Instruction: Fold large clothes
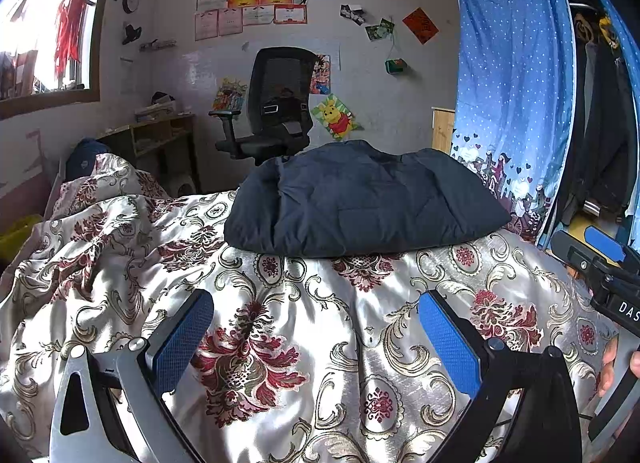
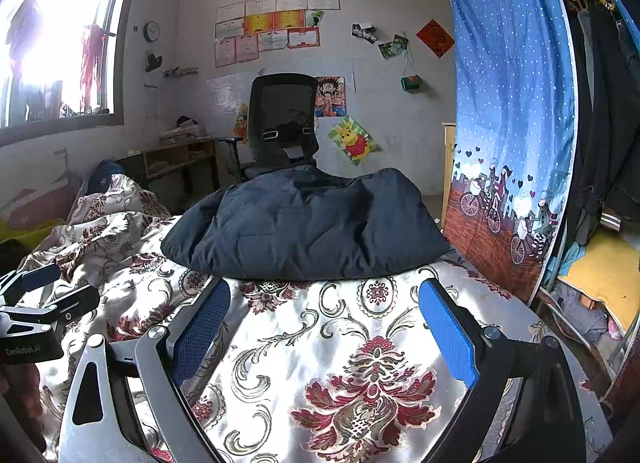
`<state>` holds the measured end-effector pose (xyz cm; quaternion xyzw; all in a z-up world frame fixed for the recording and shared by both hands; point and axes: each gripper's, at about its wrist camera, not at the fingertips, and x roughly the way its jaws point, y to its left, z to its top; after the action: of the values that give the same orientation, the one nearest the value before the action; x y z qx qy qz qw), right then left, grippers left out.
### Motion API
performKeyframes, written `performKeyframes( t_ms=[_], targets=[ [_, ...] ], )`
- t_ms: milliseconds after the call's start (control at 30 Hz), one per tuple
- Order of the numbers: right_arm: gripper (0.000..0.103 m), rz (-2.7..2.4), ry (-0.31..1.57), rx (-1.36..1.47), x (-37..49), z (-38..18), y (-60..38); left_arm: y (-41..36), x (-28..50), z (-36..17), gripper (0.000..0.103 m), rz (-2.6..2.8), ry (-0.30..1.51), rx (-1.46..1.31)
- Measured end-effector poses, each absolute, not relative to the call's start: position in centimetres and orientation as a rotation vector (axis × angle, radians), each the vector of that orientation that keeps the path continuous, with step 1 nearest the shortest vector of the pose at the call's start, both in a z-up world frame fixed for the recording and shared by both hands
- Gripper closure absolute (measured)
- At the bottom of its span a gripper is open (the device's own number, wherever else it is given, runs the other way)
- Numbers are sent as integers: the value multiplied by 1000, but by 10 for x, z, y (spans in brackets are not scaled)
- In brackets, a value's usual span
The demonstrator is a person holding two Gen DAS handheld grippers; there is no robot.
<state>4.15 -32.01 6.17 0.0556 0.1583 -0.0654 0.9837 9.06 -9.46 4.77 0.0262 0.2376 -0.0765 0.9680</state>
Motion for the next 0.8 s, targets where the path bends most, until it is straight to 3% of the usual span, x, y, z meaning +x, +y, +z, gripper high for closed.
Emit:
performKeyframes(
  t_ms=[800],
  targets=[
    [10,-131,327,117,40,53,-315,-83,93,43,0,-189,504,25]
  ],
)
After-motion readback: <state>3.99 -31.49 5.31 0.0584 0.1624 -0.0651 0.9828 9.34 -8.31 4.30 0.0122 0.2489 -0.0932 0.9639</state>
